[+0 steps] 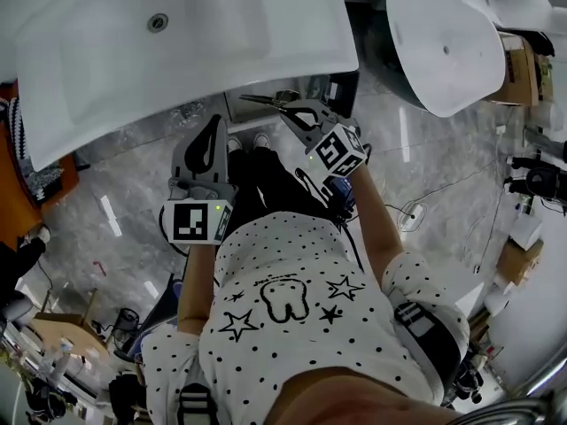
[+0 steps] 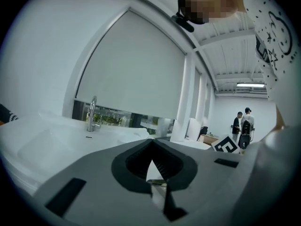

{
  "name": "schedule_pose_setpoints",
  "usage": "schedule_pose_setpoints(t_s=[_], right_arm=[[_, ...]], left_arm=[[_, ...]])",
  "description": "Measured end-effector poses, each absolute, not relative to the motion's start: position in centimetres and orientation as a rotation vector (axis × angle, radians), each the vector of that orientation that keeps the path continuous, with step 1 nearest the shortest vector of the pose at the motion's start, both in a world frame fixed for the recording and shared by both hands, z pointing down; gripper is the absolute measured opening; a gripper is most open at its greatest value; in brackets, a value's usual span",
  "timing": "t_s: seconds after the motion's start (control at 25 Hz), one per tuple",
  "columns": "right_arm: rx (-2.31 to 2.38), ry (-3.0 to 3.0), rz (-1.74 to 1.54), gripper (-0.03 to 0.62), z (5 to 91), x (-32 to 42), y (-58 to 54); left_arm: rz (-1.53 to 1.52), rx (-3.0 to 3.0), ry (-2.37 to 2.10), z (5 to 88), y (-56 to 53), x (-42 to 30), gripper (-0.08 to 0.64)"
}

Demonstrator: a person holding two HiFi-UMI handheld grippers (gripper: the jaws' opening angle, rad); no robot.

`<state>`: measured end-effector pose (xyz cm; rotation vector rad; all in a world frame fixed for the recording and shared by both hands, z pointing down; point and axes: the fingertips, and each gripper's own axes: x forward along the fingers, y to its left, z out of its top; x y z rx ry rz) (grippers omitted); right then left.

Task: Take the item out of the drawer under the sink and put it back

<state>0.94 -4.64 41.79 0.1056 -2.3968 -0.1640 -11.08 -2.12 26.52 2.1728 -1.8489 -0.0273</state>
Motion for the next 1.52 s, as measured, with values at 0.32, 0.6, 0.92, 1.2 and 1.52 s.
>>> schedule_pose_setpoints(t_s=[0.32, 0.6, 0.92, 1.2, 1.52], right_arm=[[0.601, -2.620, 0.049, 0.014, 32.9, 1.5, -8.0], [0.982, -2.758, 0.073, 0.014, 23.6, 4.5, -9.0], [1.158, -2.828, -0.013, 0.014, 17.1, 7.3, -6.5], [1.155, -2.824, 0.055, 0.014, 18.9, 6.5, -3.4], [1.031, -2.780, 0.120, 0.014, 22.2, 3.3, -1.0]], left_arm=[[-0.014, 2.253, -1.842, 23.3, -2.7, -11.7, -0.005], [-0.040, 2.332, -1.842, 19.9, -2.8, -11.0, -0.005], [-0.082, 2.376, -1.854, 18.1, -1.2, -10.0, -0.005], [-0.101, 2.346, -1.855, 19.3, -0.1, -9.3, -0.005], [-0.075, 2.371, -1.825, 19.9, 0.6, -8.5, -0.005]])
